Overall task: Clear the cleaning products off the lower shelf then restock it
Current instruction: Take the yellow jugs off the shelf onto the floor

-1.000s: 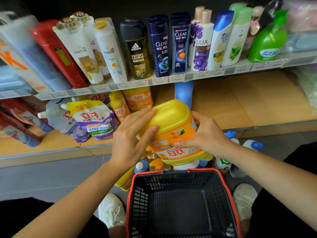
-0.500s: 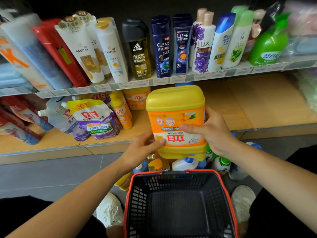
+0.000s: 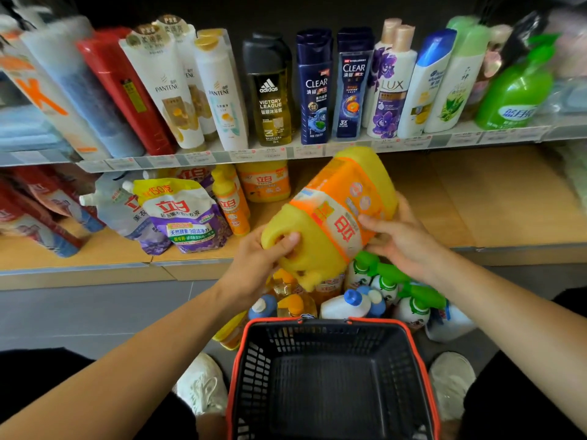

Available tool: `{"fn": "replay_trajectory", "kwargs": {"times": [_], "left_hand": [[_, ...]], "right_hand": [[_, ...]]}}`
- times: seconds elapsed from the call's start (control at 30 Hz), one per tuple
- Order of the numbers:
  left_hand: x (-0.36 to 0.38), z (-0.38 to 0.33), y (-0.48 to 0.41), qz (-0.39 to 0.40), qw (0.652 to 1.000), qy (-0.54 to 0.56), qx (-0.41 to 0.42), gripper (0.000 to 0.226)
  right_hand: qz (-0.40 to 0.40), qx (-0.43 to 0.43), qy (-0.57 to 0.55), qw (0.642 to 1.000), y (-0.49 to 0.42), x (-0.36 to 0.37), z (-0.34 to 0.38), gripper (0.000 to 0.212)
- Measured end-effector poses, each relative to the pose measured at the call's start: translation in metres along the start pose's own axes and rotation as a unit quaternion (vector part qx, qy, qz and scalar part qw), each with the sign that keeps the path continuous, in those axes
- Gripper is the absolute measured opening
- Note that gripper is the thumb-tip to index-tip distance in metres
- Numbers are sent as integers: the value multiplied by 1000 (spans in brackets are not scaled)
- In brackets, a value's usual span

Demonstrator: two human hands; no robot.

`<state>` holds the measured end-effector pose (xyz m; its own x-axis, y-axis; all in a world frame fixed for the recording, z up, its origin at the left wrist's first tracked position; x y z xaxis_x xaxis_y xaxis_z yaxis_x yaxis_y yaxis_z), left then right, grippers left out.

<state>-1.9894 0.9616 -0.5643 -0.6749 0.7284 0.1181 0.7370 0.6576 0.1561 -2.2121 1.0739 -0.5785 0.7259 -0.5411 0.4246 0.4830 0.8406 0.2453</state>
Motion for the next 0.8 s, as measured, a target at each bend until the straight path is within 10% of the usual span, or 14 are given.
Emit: {"fn": "replay_trajectory", "kwargs": {"times": [0.1, 0.2, 0.4, 0.6, 0.8], "left_hand": [[-12, -22, -8, -41, 996, -55, 56, 29], [-25, -38, -14, -53, 967, -223, 116, 29], [-37, -41, -21, -2, 935, -330, 128, 45], [-27, -56, -32, 39, 920, -354, 163, 35], [-48, -62, -48, -77, 889, -398, 213, 48]], "right_hand": [[28, 53, 85, 995, -4, 4, -23, 73], [17, -39, 237, 970, -11, 12, -17, 104], [198, -112, 460, 858, -18, 57, -13, 118], [269, -143, 430, 850, -32, 93, -14, 89], [189, -201, 421, 864, -60, 87, -1, 81]]}}
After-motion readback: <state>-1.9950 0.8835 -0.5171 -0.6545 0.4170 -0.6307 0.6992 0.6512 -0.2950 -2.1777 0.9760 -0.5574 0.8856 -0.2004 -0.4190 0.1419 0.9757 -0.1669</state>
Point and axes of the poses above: each hand's wrist, its own y-axis away from the middle knuckle, its own x-axis out of the palm, z = x × y, the point moved 5 cm from there along -y, towards the middle knuckle, and after that the axes turned 8 degrees about -y, right-handed, at the moved point
